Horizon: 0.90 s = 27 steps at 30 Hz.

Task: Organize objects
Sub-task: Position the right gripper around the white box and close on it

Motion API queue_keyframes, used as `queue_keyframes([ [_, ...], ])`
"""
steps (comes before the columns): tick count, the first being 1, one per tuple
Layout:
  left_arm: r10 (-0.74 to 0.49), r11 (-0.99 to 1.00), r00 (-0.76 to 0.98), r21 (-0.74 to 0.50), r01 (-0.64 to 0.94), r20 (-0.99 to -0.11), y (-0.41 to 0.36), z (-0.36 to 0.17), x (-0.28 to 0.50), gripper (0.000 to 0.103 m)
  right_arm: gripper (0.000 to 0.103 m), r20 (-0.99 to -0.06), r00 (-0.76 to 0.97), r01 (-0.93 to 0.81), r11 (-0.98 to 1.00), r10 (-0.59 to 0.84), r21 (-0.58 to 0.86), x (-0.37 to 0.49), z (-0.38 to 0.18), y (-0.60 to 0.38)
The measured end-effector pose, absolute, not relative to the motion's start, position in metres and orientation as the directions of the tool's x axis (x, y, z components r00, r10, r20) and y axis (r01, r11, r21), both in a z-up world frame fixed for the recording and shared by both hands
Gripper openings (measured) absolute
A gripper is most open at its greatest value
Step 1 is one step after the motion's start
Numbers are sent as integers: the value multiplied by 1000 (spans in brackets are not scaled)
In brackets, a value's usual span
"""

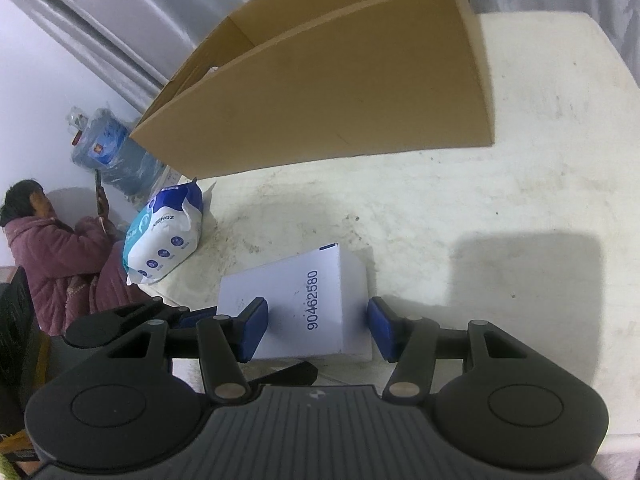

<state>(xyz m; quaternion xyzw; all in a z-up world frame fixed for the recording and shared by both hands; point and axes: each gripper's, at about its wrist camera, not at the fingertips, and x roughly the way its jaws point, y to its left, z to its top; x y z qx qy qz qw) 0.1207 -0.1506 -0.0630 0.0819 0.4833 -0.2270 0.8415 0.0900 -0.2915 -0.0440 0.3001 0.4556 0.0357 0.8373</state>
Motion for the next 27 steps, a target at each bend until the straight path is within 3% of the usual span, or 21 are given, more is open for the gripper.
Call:
queue_keyframes([
  [27,-293,893,457,-69,445,-840,-156,-48,114,74,59,-713,615,215,798,337,563,81,-33,-292],
])
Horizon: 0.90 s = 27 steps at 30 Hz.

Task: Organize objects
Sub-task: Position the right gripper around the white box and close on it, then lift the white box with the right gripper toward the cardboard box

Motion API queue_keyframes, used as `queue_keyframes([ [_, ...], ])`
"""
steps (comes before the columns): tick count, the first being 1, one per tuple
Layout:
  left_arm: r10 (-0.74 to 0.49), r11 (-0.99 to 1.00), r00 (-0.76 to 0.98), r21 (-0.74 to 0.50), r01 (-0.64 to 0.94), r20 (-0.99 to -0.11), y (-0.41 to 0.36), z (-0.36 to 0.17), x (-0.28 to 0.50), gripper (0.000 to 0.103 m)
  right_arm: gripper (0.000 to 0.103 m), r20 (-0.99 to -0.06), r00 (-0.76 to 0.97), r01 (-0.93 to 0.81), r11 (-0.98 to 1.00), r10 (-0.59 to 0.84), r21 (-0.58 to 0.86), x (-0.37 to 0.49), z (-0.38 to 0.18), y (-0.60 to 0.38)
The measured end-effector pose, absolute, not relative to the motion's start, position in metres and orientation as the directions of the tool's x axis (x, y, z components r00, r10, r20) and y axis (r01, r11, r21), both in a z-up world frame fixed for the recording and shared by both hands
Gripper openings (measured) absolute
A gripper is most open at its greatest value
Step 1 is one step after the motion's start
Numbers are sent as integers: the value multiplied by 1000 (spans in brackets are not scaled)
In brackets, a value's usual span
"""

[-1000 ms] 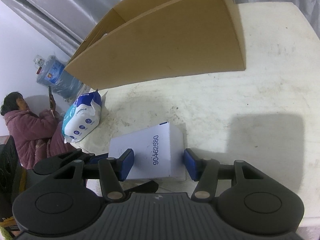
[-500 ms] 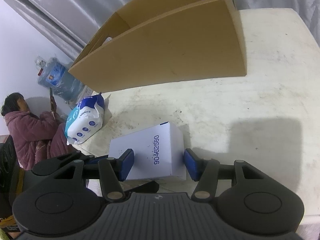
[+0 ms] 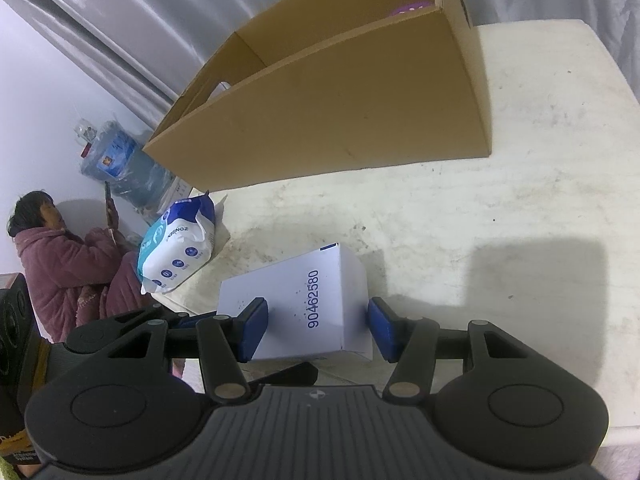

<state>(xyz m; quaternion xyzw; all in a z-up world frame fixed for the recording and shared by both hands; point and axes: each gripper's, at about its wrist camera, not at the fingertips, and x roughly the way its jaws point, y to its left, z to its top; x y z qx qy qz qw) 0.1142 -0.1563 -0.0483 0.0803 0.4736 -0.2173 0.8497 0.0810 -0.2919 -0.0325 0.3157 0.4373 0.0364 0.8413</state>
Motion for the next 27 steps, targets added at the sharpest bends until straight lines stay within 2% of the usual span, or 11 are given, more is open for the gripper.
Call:
queue_keyframes([
  [27,-290,895,461,-67,441,-839,-158,-45,114,74,59,-707,621,225,787,339,575,78,-29,-293],
])
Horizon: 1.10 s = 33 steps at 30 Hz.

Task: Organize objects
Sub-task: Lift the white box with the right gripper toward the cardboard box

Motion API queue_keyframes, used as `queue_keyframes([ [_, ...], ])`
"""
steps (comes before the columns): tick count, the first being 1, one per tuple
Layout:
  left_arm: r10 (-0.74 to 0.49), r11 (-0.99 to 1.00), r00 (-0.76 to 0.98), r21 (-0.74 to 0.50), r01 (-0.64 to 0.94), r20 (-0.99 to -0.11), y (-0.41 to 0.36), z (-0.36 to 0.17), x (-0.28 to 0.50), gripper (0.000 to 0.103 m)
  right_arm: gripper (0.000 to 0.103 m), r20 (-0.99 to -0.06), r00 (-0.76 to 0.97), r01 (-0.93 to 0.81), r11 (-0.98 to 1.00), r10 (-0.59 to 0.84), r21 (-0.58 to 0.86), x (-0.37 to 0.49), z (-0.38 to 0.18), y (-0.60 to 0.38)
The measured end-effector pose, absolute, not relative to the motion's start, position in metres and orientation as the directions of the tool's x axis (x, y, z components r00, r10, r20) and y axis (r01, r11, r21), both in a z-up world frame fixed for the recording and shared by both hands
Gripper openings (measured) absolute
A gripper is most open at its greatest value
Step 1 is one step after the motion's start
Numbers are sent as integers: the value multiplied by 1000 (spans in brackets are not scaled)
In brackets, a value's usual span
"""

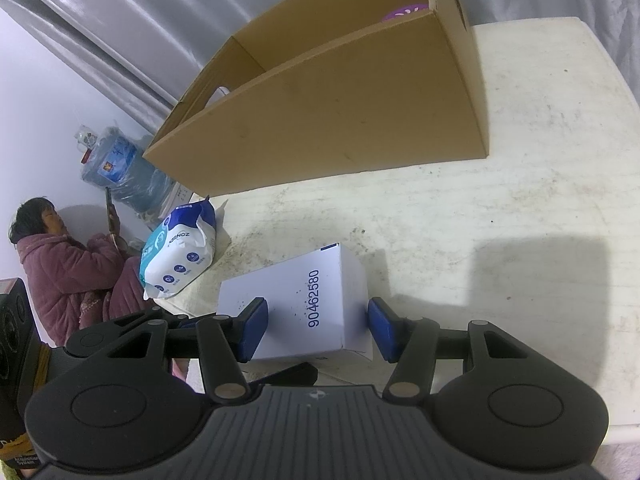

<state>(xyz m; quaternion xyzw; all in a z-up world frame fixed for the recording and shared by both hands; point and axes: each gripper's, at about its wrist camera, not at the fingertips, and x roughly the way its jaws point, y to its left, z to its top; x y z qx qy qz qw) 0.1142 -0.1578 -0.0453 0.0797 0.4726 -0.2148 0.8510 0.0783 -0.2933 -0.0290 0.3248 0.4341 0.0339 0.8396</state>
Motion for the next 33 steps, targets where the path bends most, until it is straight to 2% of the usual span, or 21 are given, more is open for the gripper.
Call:
queue_keyframes([
  [33,-277,901,486,-48,431,-829,-159,-37,111,74,59,-698,632,213,791,336,573,79,-18,-288],
])
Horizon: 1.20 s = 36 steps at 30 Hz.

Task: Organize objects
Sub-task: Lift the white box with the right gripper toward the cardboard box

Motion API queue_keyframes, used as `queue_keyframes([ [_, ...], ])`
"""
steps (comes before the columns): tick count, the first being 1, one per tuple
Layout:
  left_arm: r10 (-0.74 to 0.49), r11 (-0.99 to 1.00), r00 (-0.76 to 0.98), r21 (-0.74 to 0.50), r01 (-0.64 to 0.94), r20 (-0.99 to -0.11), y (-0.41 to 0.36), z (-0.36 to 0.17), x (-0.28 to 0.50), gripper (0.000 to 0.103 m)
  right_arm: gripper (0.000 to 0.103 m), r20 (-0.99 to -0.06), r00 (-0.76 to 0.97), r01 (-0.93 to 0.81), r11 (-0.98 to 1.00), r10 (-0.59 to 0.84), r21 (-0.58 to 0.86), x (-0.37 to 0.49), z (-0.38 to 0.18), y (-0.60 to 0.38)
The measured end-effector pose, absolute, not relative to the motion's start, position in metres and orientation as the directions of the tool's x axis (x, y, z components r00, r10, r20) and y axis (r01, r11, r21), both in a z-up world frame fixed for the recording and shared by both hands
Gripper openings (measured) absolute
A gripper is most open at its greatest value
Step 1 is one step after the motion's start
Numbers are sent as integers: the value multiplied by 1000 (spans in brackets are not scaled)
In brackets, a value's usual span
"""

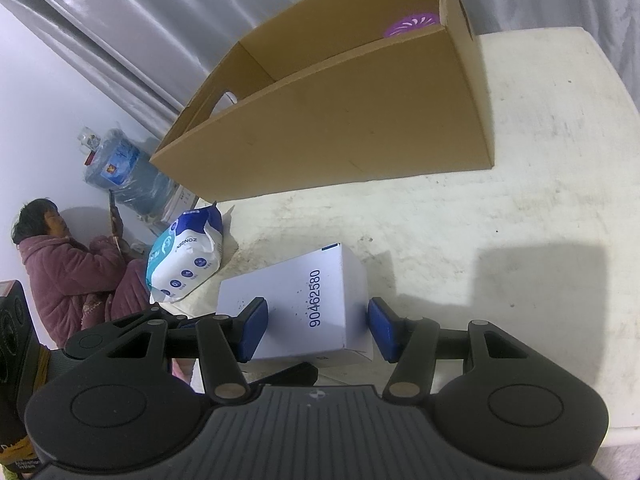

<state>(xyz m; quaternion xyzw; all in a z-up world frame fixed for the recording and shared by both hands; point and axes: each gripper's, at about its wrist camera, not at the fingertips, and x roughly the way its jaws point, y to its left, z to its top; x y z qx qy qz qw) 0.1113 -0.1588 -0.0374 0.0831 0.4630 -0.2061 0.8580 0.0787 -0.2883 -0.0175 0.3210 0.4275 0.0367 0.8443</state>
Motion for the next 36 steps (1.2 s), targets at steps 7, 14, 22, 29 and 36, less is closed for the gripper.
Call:
queue_keyframes([
  [7,-277,902,492,-46,429,-825,-158,-37,110,74,59,-695,636,209,792,335,573,77,-14,-287],
  [14,-278,902,495,-46,430,-823,-158,-37,109,74,59,-695,635,208,792,336,574,77,-14,-287],
  [22,-279,904,507,-45,424,-815,-157,-34,106,74,59,-690,640,203,792,337,575,75,-10,-285],
  [29,-282,912,539,-48,407,-793,-153,-25,104,74,59,-679,661,180,810,320,558,77,2,-279],
  [36,-280,927,582,-56,371,-764,-144,-9,106,74,59,-663,683,139,838,305,528,85,22,-270],
])
